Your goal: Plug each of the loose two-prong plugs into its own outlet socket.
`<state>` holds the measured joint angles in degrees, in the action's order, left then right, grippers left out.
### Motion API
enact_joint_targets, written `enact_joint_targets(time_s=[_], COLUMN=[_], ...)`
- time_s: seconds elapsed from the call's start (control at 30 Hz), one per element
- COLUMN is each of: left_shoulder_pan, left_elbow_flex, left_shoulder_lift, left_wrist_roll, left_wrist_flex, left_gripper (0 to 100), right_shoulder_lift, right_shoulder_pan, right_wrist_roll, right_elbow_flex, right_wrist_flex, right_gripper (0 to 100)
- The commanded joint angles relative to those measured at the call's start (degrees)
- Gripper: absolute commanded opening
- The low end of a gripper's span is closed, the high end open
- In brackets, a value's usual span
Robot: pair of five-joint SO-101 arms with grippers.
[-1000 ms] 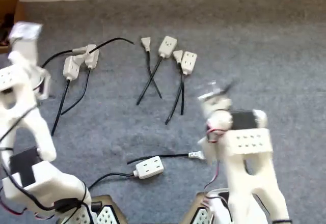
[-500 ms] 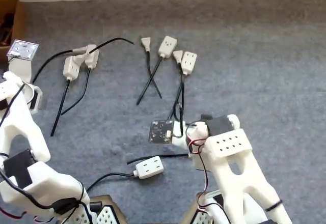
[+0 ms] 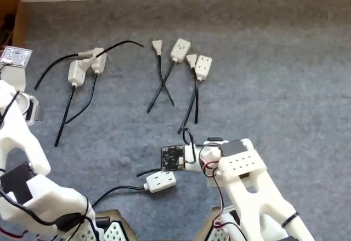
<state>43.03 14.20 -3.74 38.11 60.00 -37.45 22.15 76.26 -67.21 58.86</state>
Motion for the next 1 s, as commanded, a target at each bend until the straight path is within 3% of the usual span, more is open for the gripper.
enact_joint_targets(time_s=[0.0,0.13,0.37,0.63,0.8,0.97], left_shoulder_pan=[1.19,1.36,1.36,1.36,1.36,1.27], left_elbow_flex=[-0.31,-0.40,-0.31,-0.31,-0.31,-0.31], left_shoulder_lift=[2.42,2.42,2.42,2.42,2.42,2.42], left_wrist_roll=[0.44,0.44,0.44,0.44,0.44,0.44], left_wrist_flex=[-0.70,-0.70,-0.70,-0.70,-0.70,-0.70], left_gripper=[20,20,20,20,20,20], right_shoulder_lift=[-0.04,-0.04,-0.04,-0.04,-0.57,-0.57], right_shoulder_pan=[1.80,1.89,1.80,1.80,1.63,1.71], right_wrist_roll=[0.70,0.70,0.70,0.70,0.44,0.44], right_elbow_flex=[-1.54,-2.59,-2.59,-2.68,-2.33,-2.07], right_wrist_flex=[-2.59,-2.51,-2.33,-2.24,-0.75,1.01], right_gripper=[33.5,33.0,18.5,17.4,0.9,0.7])
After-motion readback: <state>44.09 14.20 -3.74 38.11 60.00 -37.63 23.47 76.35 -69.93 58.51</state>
